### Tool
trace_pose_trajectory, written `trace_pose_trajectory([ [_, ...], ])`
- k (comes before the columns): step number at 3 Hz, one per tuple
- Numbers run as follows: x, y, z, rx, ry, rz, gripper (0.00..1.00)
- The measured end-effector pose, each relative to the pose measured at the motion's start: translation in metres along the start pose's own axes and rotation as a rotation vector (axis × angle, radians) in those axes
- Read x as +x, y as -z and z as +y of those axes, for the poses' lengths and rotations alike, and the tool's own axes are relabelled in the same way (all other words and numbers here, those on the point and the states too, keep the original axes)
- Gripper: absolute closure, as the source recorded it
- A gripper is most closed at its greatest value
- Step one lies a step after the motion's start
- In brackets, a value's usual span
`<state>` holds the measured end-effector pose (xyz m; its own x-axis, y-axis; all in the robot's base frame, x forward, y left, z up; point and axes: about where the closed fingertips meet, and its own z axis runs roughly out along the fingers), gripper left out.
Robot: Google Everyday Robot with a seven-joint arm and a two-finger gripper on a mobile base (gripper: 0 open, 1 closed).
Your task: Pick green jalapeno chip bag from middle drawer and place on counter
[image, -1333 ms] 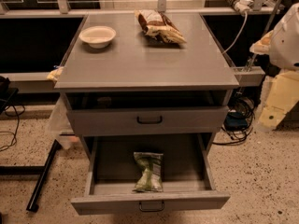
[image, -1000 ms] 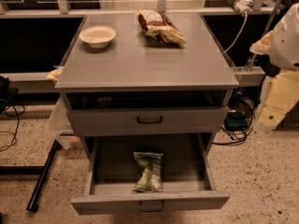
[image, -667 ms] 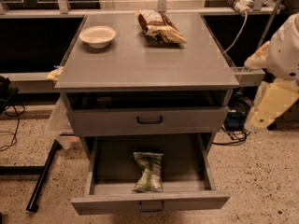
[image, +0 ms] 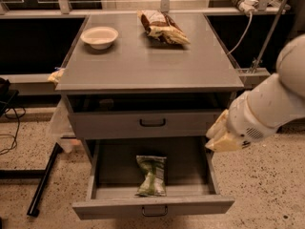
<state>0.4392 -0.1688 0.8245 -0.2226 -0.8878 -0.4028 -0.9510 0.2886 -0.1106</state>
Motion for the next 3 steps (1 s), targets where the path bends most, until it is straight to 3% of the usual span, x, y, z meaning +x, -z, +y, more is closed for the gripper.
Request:
trace_pose_trajectory([
  [1,-0.009,-0.092,0.016,-0.073,-0.022,-0.087,0.88],
  [2,-0.016,-0.100,-0.001,-0.013,-0.028,-0.119,1.00],
  [3,-0.016,-0.099,-0.001,-0.012,-0.028,-0.119,1.00],
])
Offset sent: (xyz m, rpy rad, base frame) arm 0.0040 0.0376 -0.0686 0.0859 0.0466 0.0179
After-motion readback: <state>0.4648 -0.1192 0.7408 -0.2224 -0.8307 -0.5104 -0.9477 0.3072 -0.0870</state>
